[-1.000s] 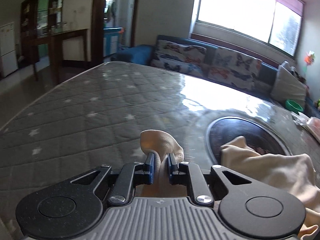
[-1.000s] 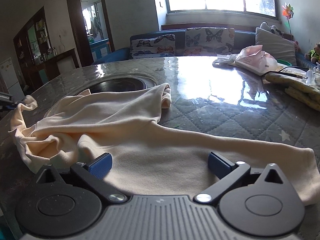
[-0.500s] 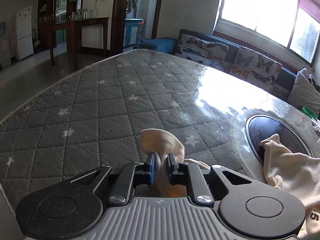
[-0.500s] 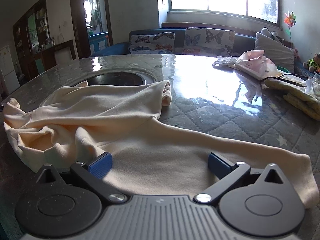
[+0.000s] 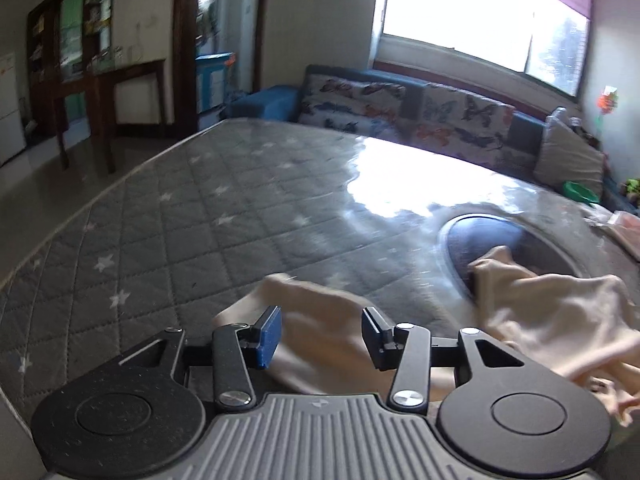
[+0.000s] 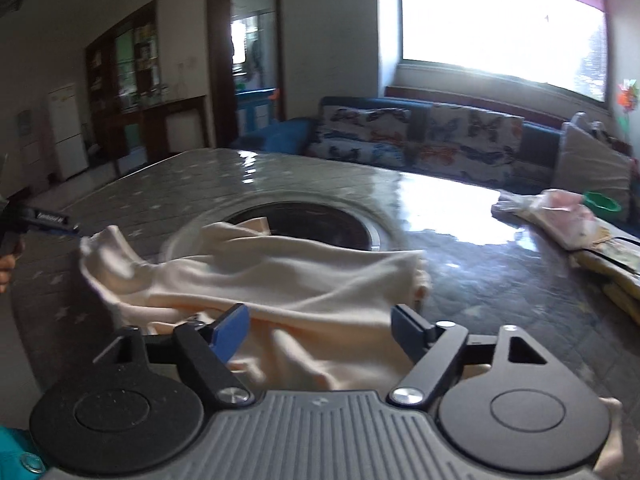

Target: Fold clothes

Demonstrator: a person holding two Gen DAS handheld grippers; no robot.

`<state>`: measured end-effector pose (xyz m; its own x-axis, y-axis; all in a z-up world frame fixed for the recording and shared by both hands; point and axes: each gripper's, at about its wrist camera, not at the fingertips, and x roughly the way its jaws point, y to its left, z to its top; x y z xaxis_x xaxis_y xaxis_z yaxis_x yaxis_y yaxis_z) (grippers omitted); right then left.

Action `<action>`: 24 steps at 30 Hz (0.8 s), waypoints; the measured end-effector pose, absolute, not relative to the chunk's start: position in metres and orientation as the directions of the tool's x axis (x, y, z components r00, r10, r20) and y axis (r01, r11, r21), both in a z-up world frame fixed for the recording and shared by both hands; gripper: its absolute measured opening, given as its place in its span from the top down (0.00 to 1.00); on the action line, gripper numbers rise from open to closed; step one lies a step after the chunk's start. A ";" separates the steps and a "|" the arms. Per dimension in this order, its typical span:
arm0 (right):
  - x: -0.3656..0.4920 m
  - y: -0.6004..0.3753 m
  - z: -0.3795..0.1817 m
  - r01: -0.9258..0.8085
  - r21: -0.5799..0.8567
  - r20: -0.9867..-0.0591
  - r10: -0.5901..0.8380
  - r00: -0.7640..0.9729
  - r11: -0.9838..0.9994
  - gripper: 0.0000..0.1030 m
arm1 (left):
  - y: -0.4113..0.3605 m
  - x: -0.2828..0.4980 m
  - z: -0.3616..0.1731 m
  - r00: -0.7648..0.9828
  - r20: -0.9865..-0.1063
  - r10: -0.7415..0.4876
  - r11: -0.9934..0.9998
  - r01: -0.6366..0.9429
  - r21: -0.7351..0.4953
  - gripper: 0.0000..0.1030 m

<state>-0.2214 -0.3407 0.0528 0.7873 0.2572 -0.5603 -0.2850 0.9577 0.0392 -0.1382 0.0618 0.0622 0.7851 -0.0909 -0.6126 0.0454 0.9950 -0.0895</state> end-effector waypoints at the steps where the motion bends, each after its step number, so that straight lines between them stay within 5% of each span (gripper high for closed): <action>1: -0.219 -0.335 0.051 -0.307 0.049 -0.570 0.279 0.773 0.950 0.38 | 0.054 -0.143 0.068 0.790 -0.600 -0.127 0.992 0.089 -0.092 0.53; 5: -0.211 -0.316 0.041 -0.372 0.064 -0.618 0.330 0.713 0.926 0.59 | 0.008 -0.164 0.081 0.769 -0.567 -0.295 0.946 0.319 -0.060 0.55; 10: -0.211 -0.304 0.031 -0.416 0.064 -0.673 0.347 0.653 0.907 0.69 | -0.050 -0.178 0.075 0.615 -0.584 -0.529 0.805 0.581 -0.117 0.55; 23: -0.209 -0.302 0.020 -0.414 0.046 -0.728 0.314 0.610 0.909 0.88 | -0.103 -0.166 0.040 0.486 -0.689 -0.538 0.710 0.702 -0.058 0.54; 24: -0.210 -0.302 0.020 -0.413 0.045 -0.726 0.314 0.612 0.909 0.91 | -0.102 -0.165 0.038 0.480 -0.693 -0.537 0.712 0.699 -0.067 0.61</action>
